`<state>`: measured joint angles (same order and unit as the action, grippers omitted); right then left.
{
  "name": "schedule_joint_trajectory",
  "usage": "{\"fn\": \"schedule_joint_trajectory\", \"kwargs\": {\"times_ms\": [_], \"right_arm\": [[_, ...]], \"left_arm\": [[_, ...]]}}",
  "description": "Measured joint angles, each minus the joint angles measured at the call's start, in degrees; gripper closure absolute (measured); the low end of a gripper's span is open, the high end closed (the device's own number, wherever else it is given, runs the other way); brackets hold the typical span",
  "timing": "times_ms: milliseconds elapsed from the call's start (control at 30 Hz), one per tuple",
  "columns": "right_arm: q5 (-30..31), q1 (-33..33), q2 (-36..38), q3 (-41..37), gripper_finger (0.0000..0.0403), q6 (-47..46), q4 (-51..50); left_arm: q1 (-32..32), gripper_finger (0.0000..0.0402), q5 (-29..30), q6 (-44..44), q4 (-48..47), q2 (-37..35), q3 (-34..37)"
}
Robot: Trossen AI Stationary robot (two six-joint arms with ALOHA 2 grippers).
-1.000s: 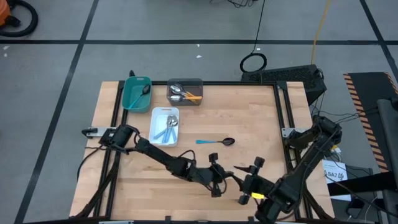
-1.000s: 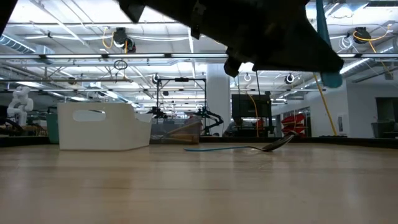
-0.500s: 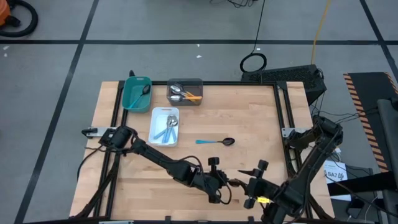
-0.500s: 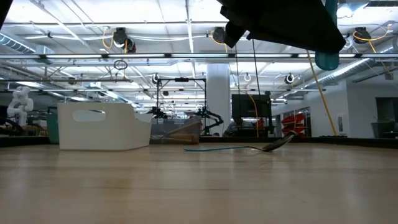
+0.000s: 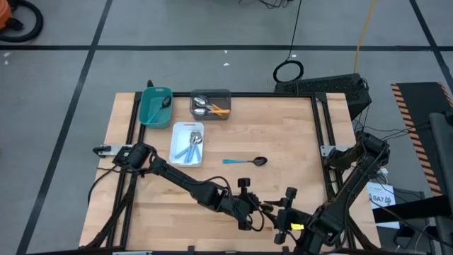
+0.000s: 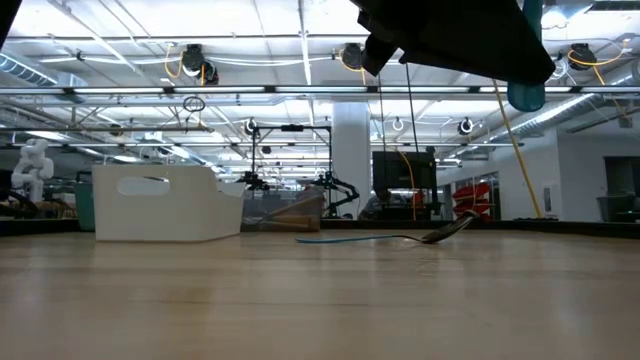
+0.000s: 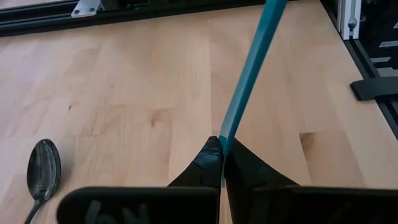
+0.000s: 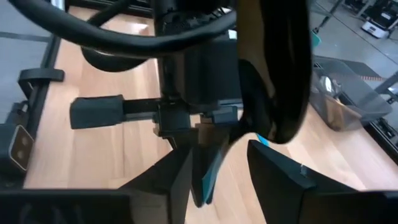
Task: Sort silverware by color (type)
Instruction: Put the bottom blue spoon into the green bin
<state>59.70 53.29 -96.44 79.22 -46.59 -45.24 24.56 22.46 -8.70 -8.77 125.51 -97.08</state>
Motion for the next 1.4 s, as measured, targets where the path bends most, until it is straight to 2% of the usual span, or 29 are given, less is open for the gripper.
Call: {"fn": "schedule_joint_trajectory", "kwargs": {"times_ms": [133, 400, 667, 833, 1000, 1133, 1400], "right_arm": [[0.0, -0.4, 0.0, 0.0, 0.0285, 1.6, 2.0], [0.2, -1.2, 0.0, 0.0, 0.0391, 1.9, 2.0], [0.5, -1.4, 0.5, 0.0, 0.0398, 2.0, 1.9], [3.8, 0.9, 2.5, 0.0, 0.04, 1.9, 1.6], [11.1, 5.8, 4.9, 0.0, 0.0401, 0.0, -0.4], [16.5, 9.5, 5.6, -0.1, 0.0402, -6.3, -6.9], [22.8, 13.3, 5.5, -1.8, 0.0402, -27.8, -22.2]], "left_arm": [[0.0, 0.04, 0.0, 0.4, 0.0, 0.0, 0.0], [0.0, 0.04, 0.1, 1.1, 0.0, 0.0, 0.0], [0.2, 0.0363, 0.3, -1.8, 2.3, 0.0, 0.0], [1.7, 0.032, 3.2, -0.8, 4.8, -0.6, 0.0], [2.9, 0.0294, 5.5, -0.8, 3.9, -3.1, 0.0], [4.8, 0.029, 5.9, 0.0, 3.2, -5.0, 0.0], [8.6, 0.0289, 7.2, 4.0, 6.9, -8.9, 0.1]]}}
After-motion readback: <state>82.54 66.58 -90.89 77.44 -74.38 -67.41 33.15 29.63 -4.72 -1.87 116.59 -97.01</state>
